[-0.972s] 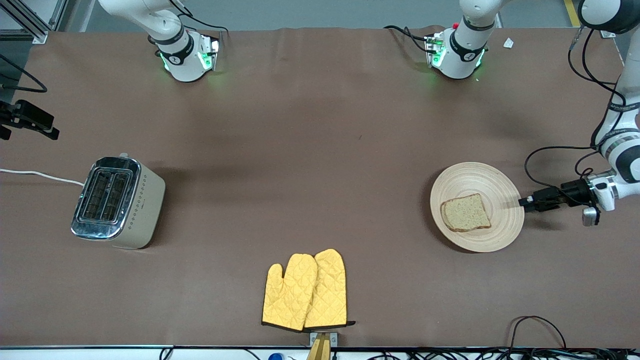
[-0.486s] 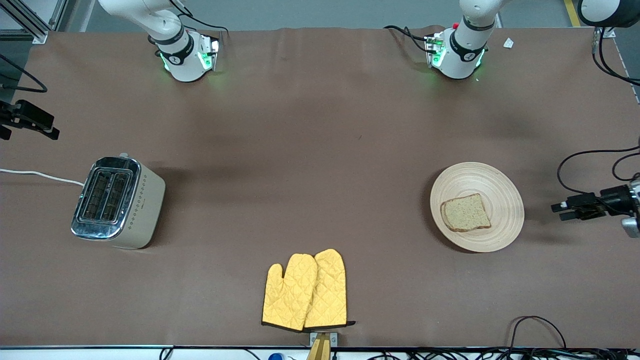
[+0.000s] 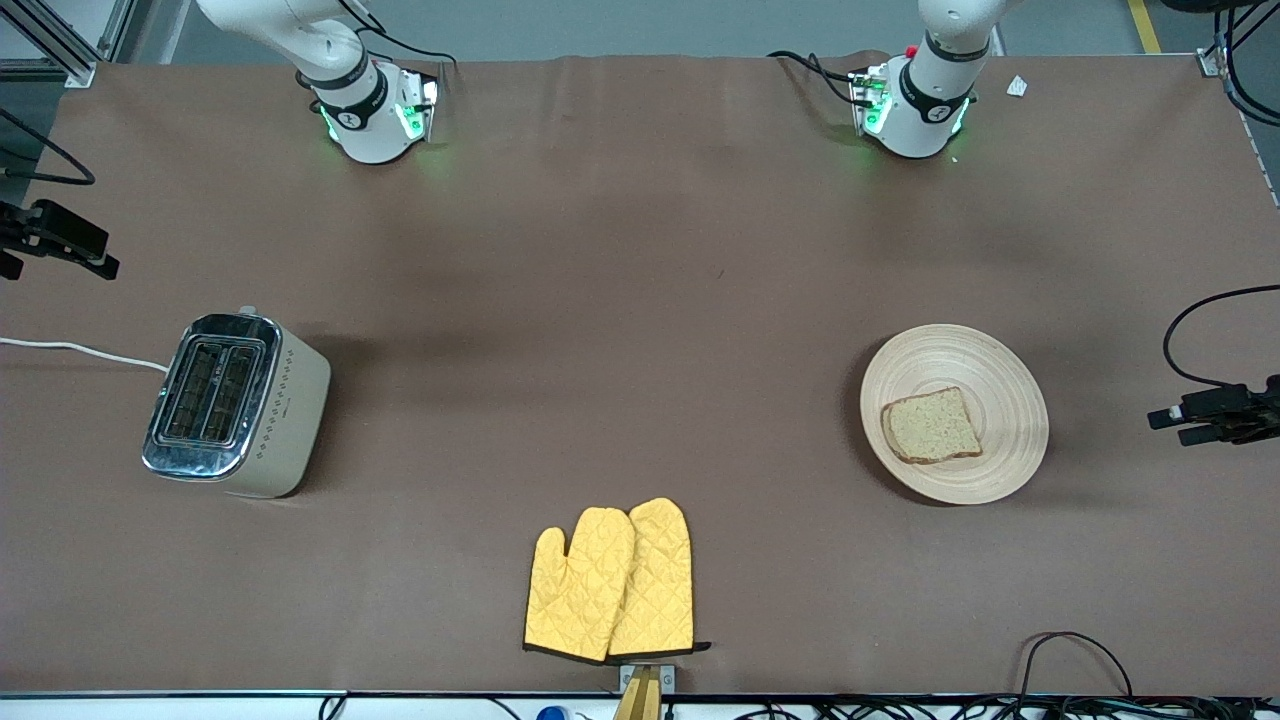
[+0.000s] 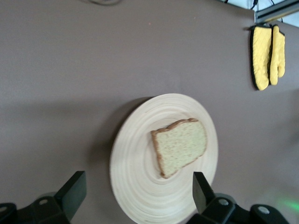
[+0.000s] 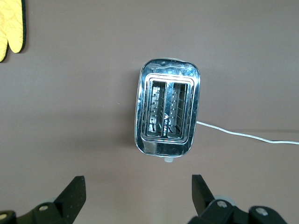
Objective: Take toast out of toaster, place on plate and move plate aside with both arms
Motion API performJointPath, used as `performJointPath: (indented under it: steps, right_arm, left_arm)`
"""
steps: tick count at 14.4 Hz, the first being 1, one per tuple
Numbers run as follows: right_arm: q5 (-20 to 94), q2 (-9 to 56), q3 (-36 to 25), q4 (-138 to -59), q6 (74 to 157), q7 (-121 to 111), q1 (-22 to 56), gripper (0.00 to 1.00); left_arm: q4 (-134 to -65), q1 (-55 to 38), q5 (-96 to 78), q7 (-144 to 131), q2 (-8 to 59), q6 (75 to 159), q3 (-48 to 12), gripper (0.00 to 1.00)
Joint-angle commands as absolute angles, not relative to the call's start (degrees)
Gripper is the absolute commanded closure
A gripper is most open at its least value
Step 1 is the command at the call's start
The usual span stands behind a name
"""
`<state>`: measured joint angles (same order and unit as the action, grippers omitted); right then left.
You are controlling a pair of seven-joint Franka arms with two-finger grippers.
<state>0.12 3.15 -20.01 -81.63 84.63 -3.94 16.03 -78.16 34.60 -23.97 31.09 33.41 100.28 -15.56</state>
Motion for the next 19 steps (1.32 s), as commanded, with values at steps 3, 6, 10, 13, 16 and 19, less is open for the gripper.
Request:
performJointPath:
  steps: [3,6,10,13,16,19]
  right_arm:
    - [1.0,2.5,-19.9,-82.1,84.6,-3.3,15.9,0.0]
    - [1.0,2.5,-19.9,-82.1,84.6,-3.3,15.9,0.0]
    - [1.0,2.5,-19.9,-82.1,84.6,-3.3,15.9,0.0]
    - [1.0,2.5,-19.9,-82.1,84.6,-3.3,15.9,0.0]
    - [1.0,2.5,-19.9,-82.1,84.6,-3.3,15.9,0.0]
    - [1.0,2.5,-19.9,-82.1,84.6,-3.3,15.9,0.0]
  left_arm:
    - [-79.3,34.4,-20.2,11.4,24.8,94.8,-19.5,0.0]
    - [-79.3,33.0,-16.3,-0.2,22.2,93.4,-23.9,0.0]
    - [-79.3,33.0,-8.0,-13.5,20.8,93.3,-33.9,0.0]
    - [-79.4,30.3,-3.4,-22.9,18.2,93.3,-37.8,0.0]
    - [-79.7,16.1,0.3,-22.7,13.5,90.5,-26.2,0.0]
    - [-80.0,6.7,0.4,-22.3,9.8,88.4,-17.6,0.0]
